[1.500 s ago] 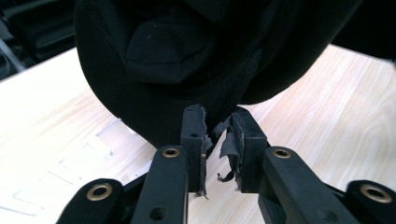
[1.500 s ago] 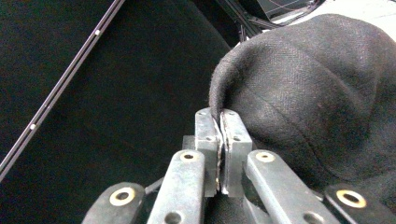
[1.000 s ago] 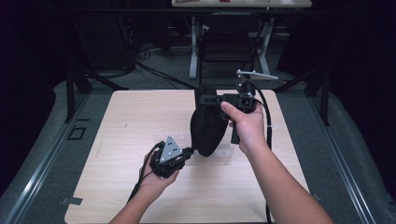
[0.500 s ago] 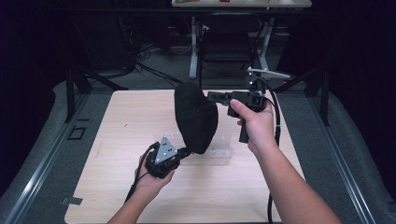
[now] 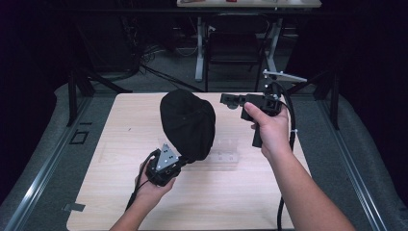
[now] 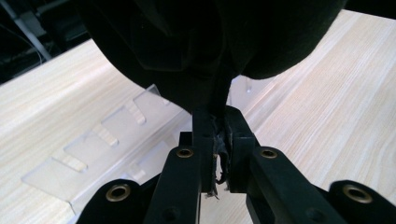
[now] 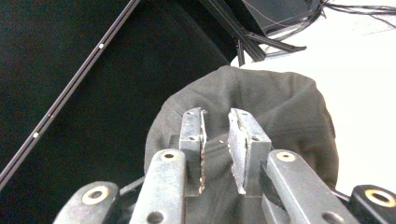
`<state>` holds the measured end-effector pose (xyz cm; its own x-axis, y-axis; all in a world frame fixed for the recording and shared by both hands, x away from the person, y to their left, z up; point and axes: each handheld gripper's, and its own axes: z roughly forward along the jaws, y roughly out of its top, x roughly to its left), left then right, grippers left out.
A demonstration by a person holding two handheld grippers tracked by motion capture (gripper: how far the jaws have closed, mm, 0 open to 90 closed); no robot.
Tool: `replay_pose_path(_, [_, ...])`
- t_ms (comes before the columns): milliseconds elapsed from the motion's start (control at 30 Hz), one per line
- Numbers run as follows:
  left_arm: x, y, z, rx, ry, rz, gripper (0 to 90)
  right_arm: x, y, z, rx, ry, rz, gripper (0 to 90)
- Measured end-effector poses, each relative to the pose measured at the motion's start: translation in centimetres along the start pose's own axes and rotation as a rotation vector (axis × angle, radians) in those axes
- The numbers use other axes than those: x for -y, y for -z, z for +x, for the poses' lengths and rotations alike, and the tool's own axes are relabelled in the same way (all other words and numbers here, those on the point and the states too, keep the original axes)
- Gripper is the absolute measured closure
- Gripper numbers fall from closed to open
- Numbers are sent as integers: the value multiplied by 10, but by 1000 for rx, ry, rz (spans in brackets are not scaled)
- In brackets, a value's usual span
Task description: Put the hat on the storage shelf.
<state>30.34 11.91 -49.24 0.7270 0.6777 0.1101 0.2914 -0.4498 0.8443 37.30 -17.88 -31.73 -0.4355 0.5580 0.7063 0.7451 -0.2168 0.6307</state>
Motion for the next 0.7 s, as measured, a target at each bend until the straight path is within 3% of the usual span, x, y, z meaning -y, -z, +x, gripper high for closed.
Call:
replay_pose_path(133, [9,-5,3,-5,32,26,857,1,3,-1,10,8,-4,737])
replay_pose_path(200, [13,-4,3,-4,51,15,856,1,3,-2,12,5,-6,734])
replay_pose_path(333, [17,-5,3,-7,48,14,856,2,6,-7,22,-1,-8,728])
replay_pose_path(500, [22,-4,5,4,79,14,854,3,9,-11,31,-5,-12,713])
replay_pose_path(567, [25,-3,9,0,57,15,853,3,11,-13,34,-5,-14,709])
replay_pose_path(700, [31,-3,12,17,87,4,852,4,14,-15,43,-7,-18,698])
